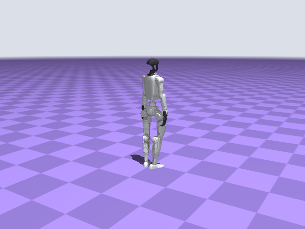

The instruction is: In place motions

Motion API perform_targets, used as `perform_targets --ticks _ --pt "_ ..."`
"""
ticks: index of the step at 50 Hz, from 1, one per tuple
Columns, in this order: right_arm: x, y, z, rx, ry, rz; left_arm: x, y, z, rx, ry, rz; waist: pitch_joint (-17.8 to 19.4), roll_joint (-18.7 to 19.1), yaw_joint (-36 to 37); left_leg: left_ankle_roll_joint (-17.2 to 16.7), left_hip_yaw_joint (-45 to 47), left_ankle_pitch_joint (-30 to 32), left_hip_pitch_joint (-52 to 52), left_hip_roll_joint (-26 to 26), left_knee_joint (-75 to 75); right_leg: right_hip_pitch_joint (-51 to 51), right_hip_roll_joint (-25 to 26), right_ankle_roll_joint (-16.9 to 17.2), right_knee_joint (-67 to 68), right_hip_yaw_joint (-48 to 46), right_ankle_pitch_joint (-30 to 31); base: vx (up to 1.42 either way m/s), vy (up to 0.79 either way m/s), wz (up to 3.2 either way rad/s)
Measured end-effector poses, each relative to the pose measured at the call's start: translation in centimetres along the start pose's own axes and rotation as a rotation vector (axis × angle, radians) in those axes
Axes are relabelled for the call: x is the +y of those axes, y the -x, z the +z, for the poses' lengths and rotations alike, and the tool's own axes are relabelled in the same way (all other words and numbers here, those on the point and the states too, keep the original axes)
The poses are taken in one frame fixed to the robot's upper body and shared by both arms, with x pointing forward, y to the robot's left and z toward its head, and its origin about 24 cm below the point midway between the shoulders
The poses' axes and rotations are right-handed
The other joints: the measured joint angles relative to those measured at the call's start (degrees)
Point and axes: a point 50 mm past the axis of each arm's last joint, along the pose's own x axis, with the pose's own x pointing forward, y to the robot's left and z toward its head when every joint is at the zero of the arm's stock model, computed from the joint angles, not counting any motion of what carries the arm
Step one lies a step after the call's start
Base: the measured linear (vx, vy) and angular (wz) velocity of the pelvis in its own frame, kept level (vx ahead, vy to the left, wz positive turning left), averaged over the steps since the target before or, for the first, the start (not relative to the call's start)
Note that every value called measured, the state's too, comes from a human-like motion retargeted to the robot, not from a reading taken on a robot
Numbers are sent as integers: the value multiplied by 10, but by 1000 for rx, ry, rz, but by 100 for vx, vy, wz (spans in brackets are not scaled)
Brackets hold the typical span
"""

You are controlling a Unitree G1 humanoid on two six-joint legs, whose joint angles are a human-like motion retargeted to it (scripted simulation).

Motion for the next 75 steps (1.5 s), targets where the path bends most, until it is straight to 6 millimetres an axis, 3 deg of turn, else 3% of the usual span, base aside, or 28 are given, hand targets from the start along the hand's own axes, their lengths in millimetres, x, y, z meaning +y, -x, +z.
perform_targets --ticks 15,22,29,34,37,40,45,48,51,58,63,66,70,72,75 --pt "1 -1 -33 131 -48 -6 2 -2 -22 54 25 22 2 -1 -4 0 3 7 3 3 -1 0 5 -4 1 6 3 0 0 0" --pt "-3 1 -36 159 -60 2 8 -2 -25 51 31 23 12 2 13 3 -10 5 2 2 3 -3 8 -8 6 12 7 -2 1 -13" --pt "-19 5 -22 131 -22 -55 10 1 8 -75 -19 34 39 -6 52 16 -51 15 -23 -5 27 8 -5 -18 16 -34 -7 -6 7 56" --pt "-24 5 -25 94 -37 -80 1 6 42 -158 -124 57 50 -22 78 54 -110 24 -68 -29 49 29 -33 -8 26 -127 -44 -5 11 229" --pt "-22 4 -38 118 -60 -92 -4 8 53 -195 -171 61 51 -38 104 81 -37 3 -66 -23 45 37 -57 4 44 -184 -73 -5 17 272" --pt "-16 3 -53 173 -78 -85 -2 9 53 -197 -182 86 50 -50 108 83 64 -17 -49 -4 39 54 -77 22 56 -270 -95 -2 14 326" --pt "1 1 -70 222 -70 -44 14 7 28 -95 -72 166 31 -61 97 72 222 -18 -21 17 31 82 -82 58 54 -391 -109 9 10 313" --pt "5 0 -71 226 -59 -43 20 5 6 -17 60 166 29 -57 106 35 178 52 -32 14 17 105 -67 74 48 -439 -108 14 21 208" --pt "3 0 -66 215 -41 -55 26 5 -18 36 193 154 25 -61 125 37 144 83 -39 -6 -6 116 -72 88 52 -463 -103 17 22 114" --pt "-12 1 -23 63 -17 -100 32 4 -75 149 375 175 25 -67 153 48 128 72 -37 -40 -21 126 -86 99 54 -481 -88 14 20 30" --pt "-15 3 6 -73 -62 -96 23 3 -105 220 416 147 24 -64 167 55 124 55 -30 -53 -24 129 -99 99 63 -476 -73 15 17 -17" --pt "-14 3 11 -110 -105 -92 16 2 -109 225 425 125 25 -53 161 59 117 48 -24 -54 -27 133 -102 80 78 -467 -47 18 17 6" --pt "-14 2 5 -104 -143 -84 11 -1 -96 192 399 101 30 -14 124 63 84 52 -19 -30 -33 126 -106 15 153 -424 -20 18 13 66" --pt "-12 1 -1 -85 -148 -84 12 -2 -81 154 368 100 30 2 96 64 67 56 -26 -17 -33 94 -111 14 214 -359 -33 13 4 109" --pt "-6 -1 -12 -49 -168 -76 16 -2 -50 71 309 108 31 12 47 68 28 62 -42 -12 -31 5 -94 48 305 -202 -70 7 -2 138"
